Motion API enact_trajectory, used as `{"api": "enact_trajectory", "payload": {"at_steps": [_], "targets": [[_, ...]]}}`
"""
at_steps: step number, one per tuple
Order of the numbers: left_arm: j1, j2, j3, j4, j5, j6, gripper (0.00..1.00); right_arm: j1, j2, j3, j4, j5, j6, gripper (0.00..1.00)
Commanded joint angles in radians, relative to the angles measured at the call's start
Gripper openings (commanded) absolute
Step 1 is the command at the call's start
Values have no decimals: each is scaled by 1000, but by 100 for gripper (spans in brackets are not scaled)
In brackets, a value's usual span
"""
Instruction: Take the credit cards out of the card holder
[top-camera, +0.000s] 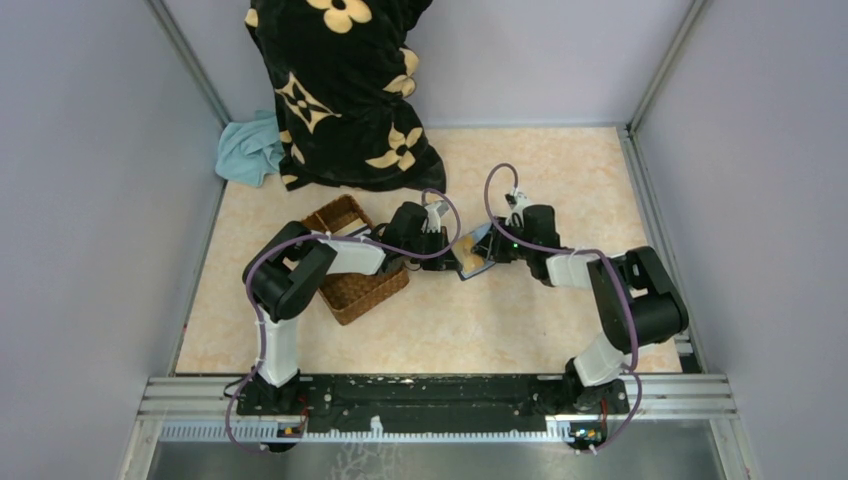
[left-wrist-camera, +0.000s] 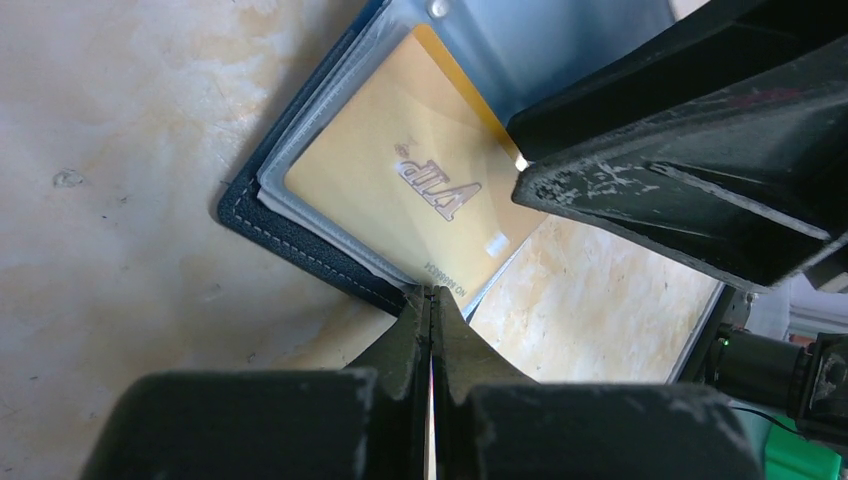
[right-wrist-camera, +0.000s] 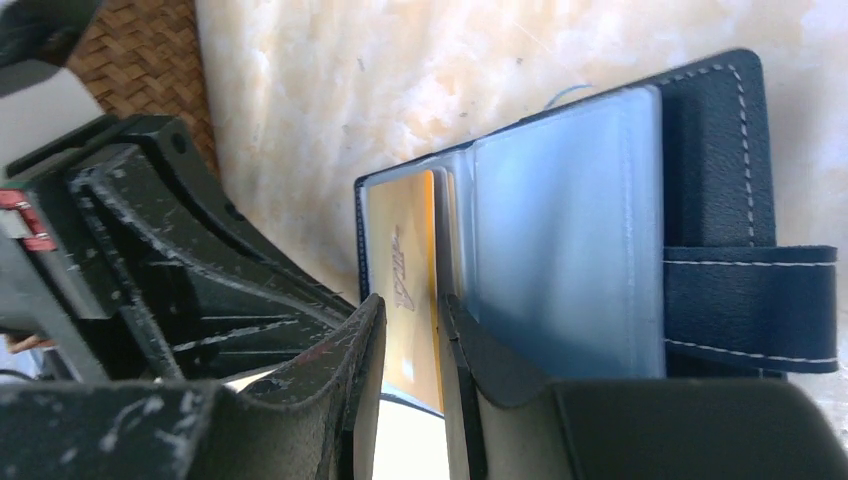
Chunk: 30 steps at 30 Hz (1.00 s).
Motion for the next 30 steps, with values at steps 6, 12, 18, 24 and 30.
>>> {"api": "enact_trajectory", "payload": {"at_steps": [6, 12, 18, 24, 30], "targets": [[-2, 55, -7, -36, -39, 13, 0, 50, -45, -14, 5, -236, 53, 26], [-2, 61, -3, -31, -34, 13, 0, 62, -37, 9, -136, -177, -37, 26], [-2, 65, -1, -29, -30, 12, 0, 77, -34, 12, -176, -135, -64, 26], [-2, 65, -1, -33, -30, 14, 0, 75, -39, 20, -144, -155, -34, 26], [-2, 67, -1, -34, -28, 15, 0, -4, -48, -1, -74, -241, 35, 20]]}}
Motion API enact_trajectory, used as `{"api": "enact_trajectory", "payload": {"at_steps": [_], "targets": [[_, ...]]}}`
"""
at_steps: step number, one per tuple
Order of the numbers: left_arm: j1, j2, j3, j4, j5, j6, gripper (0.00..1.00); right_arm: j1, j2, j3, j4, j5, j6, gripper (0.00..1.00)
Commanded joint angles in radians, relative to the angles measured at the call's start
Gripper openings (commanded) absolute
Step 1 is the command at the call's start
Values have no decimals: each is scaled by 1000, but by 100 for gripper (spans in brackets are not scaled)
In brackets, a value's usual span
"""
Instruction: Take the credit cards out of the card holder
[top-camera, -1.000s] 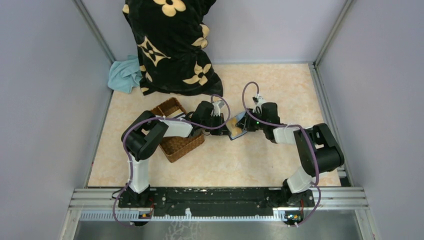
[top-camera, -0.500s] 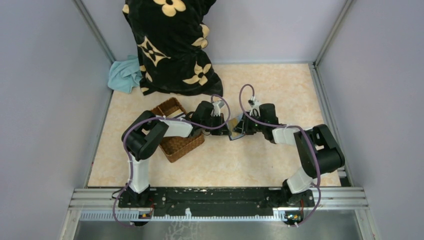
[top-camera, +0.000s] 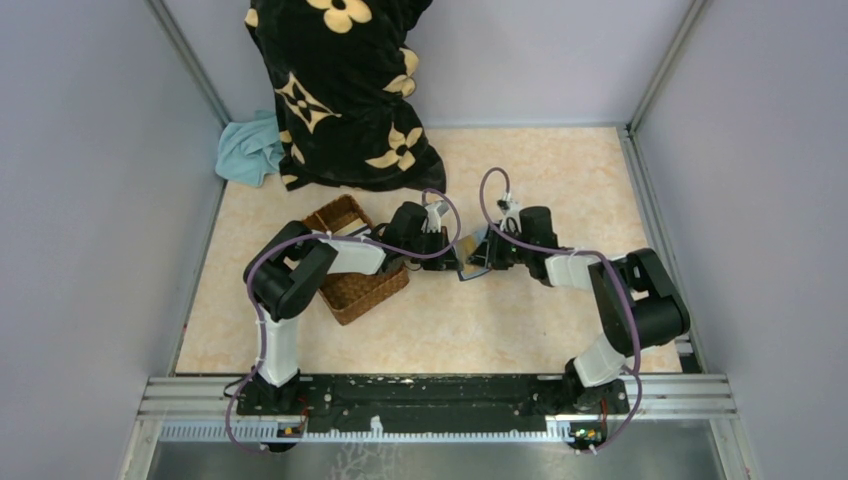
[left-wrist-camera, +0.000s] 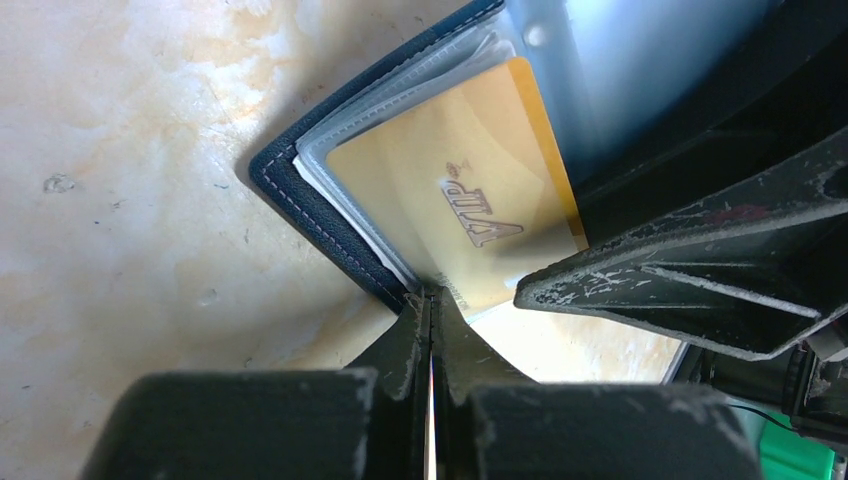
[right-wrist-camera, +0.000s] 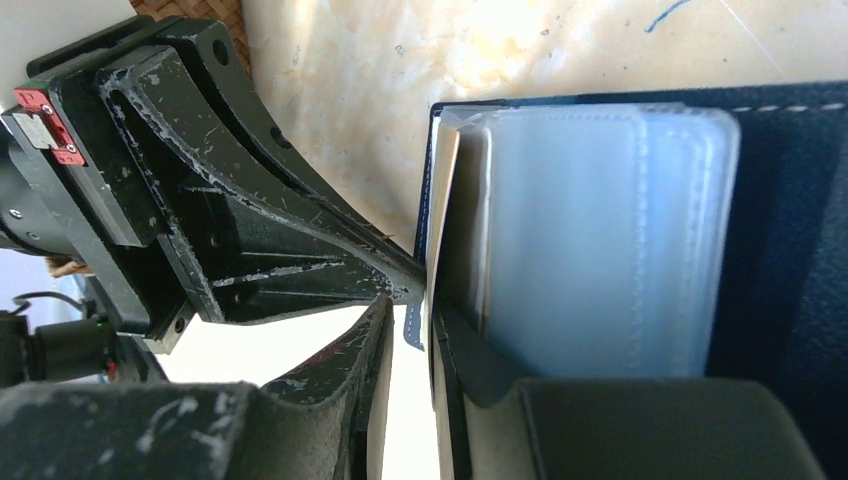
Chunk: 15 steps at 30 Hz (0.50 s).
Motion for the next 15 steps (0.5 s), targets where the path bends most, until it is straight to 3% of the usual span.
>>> {"api": "enact_trajectory", "payload": {"at_steps": [1, 15], "targets": [[-4, 61, -2, -40, -41, 19, 0, -47, -26, -18, 34, -149, 67, 20], [-3, 76, 11, -46, -33, 22, 0, -86, -90, -9, -32, -77, 39, 18]]}}
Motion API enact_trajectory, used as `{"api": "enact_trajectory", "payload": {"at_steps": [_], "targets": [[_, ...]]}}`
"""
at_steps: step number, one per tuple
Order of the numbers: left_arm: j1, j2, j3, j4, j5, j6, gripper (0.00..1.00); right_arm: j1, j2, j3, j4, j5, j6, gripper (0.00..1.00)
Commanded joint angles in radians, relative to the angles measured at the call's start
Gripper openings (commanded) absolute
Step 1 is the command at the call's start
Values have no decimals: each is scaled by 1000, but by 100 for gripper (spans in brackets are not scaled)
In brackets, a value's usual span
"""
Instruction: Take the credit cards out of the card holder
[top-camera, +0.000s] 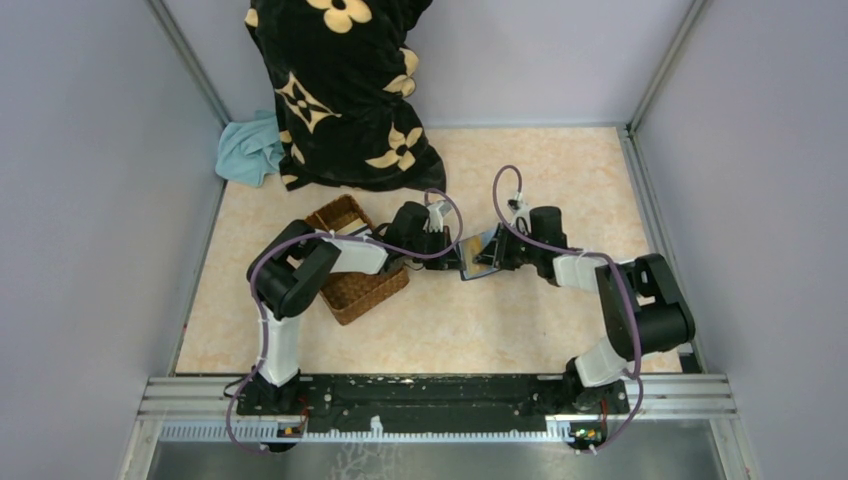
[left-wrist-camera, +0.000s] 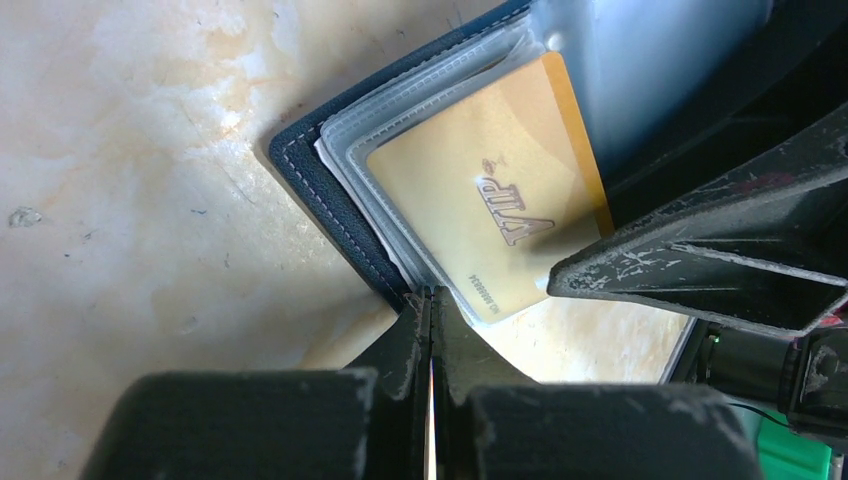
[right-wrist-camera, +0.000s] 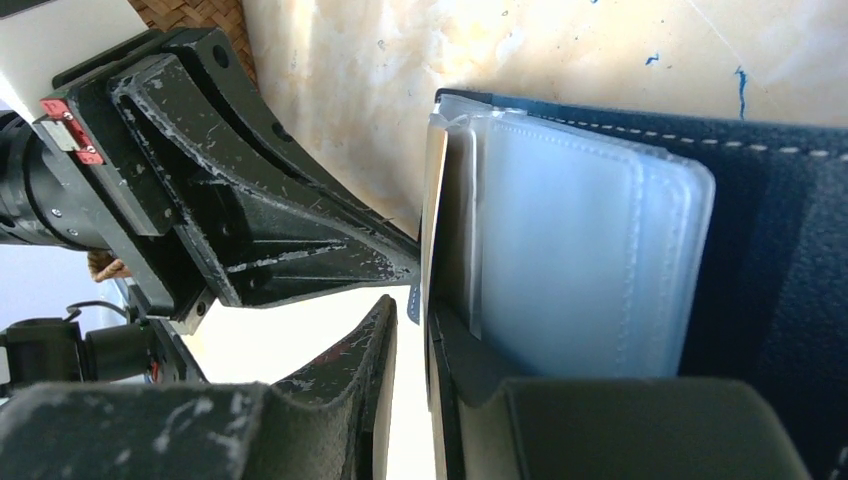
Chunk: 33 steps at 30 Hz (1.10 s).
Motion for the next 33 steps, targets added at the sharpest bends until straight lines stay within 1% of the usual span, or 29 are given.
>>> {"api": "enact_trajectory", "payload": {"at_steps": [1, 12, 27, 30, 32, 33], "targets": [[-2, 57, 1, -71, -46, 21, 0, -16, -72, 5, -5, -7, -12, 17], [-1, 63, 1, -70, -39, 20, 0, -39, -116, 5, -40, 29, -11, 17], [0, 69, 3, -68, -33, 18, 0, -57, -175, 2, -105, 126, -43, 14], [0, 68, 2, -68, -32, 17, 0, -57, -186, 3, -123, 151, -52, 7], [0, 67, 2, -68, -32, 17, 0, -57, -193, 4, -132, 169, -60, 0], [0, 66, 2, -68, -32, 16, 0, -57, -194, 6, -141, 177, -62, 0]]}}
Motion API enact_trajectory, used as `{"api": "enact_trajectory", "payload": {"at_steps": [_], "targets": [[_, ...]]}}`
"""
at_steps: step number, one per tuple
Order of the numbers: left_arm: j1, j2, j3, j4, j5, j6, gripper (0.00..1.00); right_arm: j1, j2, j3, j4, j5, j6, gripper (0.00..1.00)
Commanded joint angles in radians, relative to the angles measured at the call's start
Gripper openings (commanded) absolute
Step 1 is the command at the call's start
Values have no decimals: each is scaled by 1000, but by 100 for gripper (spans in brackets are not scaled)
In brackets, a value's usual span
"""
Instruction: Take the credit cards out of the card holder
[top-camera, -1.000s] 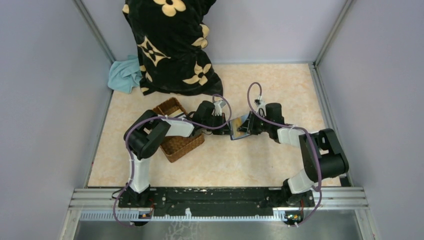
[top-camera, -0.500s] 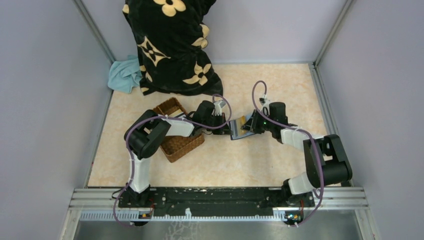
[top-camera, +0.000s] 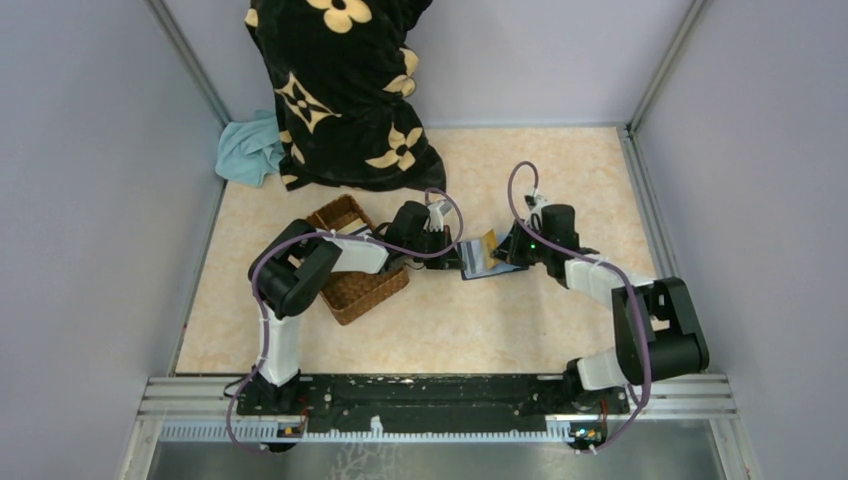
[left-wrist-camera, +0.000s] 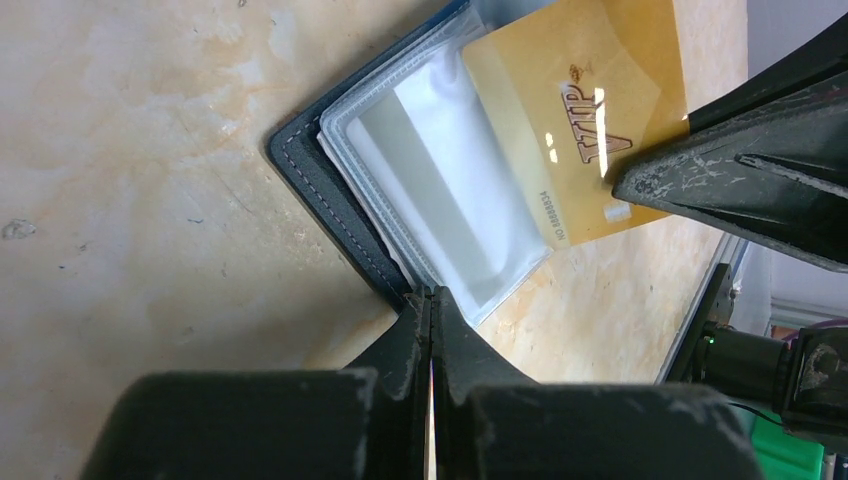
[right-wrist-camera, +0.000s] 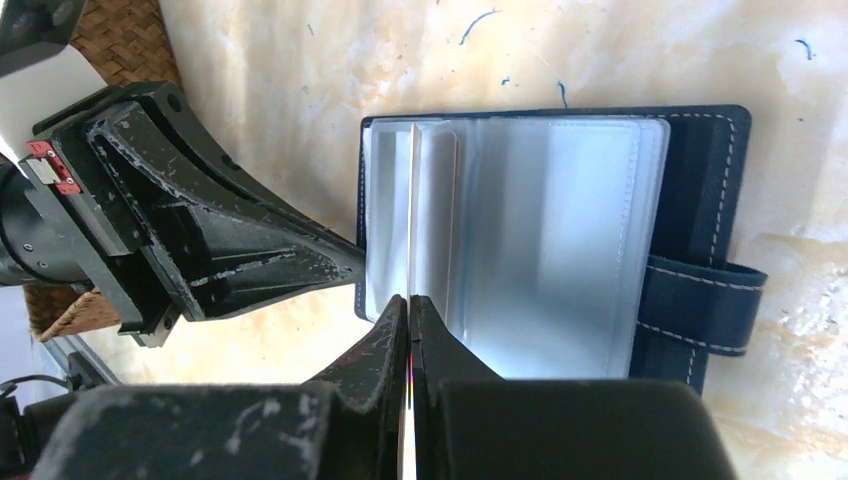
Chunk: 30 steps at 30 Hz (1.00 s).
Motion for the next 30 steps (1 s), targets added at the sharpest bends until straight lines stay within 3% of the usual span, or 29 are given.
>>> {"api": "enact_trajectory", "payload": {"at_steps": [1, 6, 10, 14, 16, 20, 30], "targets": [[-1, 54, -9, -72, -42, 23, 0, -5, -59, 7, 3, 33, -29, 0], [-3, 42, -3, -79, -40, 44, 1, -5, -107, 2, -21, 107, -36, 0], [-12, 16, 27, -105, -24, 102, 25, -6, -156, -2, -31, 133, -50, 0], [-12, -22, 62, -135, 23, 180, 58, -5, -158, -15, 25, 20, -40, 0], [-7, -51, 80, -167, 53, 229, 64, -5, -160, -30, 66, -32, -25, 0], [32, -124, 71, -168, 93, 264, 67, -6, -194, -70, 141, -71, -1, 0], [143, -219, 14, -132, 158, 316, 65, -5, -233, -103, 241, -193, 23, 0]]}}
